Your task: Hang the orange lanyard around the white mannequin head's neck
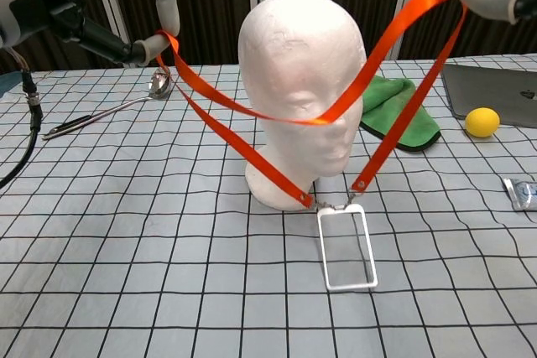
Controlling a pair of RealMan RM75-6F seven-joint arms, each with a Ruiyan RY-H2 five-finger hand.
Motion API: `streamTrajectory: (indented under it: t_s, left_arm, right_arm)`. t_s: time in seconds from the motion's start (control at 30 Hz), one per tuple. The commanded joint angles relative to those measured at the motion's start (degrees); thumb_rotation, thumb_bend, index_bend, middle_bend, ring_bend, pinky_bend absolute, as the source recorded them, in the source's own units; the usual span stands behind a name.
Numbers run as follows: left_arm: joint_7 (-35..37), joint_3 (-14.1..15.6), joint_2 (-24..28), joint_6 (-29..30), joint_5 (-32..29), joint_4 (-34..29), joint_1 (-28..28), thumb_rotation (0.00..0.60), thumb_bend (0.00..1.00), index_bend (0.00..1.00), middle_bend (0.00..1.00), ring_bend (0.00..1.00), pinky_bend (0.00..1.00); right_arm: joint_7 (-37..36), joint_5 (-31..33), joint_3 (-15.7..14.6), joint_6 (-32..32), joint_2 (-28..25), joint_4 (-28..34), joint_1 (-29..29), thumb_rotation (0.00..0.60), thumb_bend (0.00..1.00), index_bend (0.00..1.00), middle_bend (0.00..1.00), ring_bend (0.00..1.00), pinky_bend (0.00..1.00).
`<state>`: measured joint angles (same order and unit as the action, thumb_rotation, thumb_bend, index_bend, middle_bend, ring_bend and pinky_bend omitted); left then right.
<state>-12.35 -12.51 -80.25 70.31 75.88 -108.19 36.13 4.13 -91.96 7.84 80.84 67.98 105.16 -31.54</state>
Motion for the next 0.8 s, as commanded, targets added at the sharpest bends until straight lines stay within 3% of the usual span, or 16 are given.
streamTrajectory:
  t_s: [0.03,0.3,0.47,0.67,0.8]
  left_arm:
    - [-4.7,-3.5,2.0,-2.0,-7.0,-3.8,1.5,0.6,0.48,0.79,0.0,0.0,0.0]
    - [-9.3,-8.2,3.3,-2.1,-18.9,-6.4,4.0,0.6,0.51,0.79,0.0,0.0,0.0]
    - [-11.3,-11.8,3.4,-1.9,-29.3,-6.6,6.2,0.6,0.52,0.77,0.0,0.0,0.0]
    - [-15.2,-16.2,4.0,-2.9,-41.9,-4.3,11.5,0.6,0.52,0.74,0.0,0.0,0.0]
    - [-17.3,-17.0,4.6,-3.7,-47.0,-3.3,14.1,0.6,0.52,0.68,0.0,0.0,0.0]
  right_arm:
    - [0.1,8.2,4.4,-3.6,-2.2,6.0,-1.1,0.6,0.42,0.7,0.05,0.0,0.0]
    - [0.7,20.1,10.3,-6.2,-3.2,11.0,-2.7,0.6,0.43,0.7,0.06,0.0,0.0]
    - [-0.4,32.7,15.7,-8.1,-3.7,14.2,-4.5,0.6,0.43,0.7,0.07,0.0,0.0]
    - [0.9,46.3,21.3,-11.4,-4.7,13.8,-8.6,0.6,0.43,0.71,0.08,0.0,0.0]
    - [3.4,52.0,22.8,-12.5,-4.4,12.2,-11.4,0.6,0.43,0.71,0.08,0.0,0.0]
